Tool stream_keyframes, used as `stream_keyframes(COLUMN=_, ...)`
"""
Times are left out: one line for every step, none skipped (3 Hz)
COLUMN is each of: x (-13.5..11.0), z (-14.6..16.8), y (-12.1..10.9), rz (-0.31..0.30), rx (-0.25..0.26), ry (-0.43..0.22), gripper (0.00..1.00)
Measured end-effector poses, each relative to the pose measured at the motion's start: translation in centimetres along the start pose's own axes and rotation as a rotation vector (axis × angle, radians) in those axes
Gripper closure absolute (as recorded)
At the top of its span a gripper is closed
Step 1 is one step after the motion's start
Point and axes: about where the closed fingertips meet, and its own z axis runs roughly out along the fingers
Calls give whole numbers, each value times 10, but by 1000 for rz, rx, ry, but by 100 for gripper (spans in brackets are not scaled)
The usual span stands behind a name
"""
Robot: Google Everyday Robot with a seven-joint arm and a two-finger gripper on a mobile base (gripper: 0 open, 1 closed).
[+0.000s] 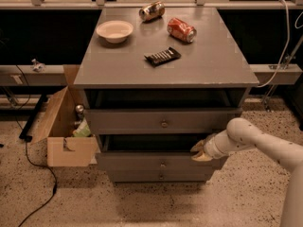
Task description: Open middle drawer
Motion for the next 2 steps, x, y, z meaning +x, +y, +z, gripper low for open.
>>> stream_keyframes(x=-8, z=-7, y=4, rz=-10, rx=19, ry=-25, gripper=73)
stream_keyframes(x=-8, z=-7, y=4, rz=-10, rx=19, ry=-25, gripper=50)
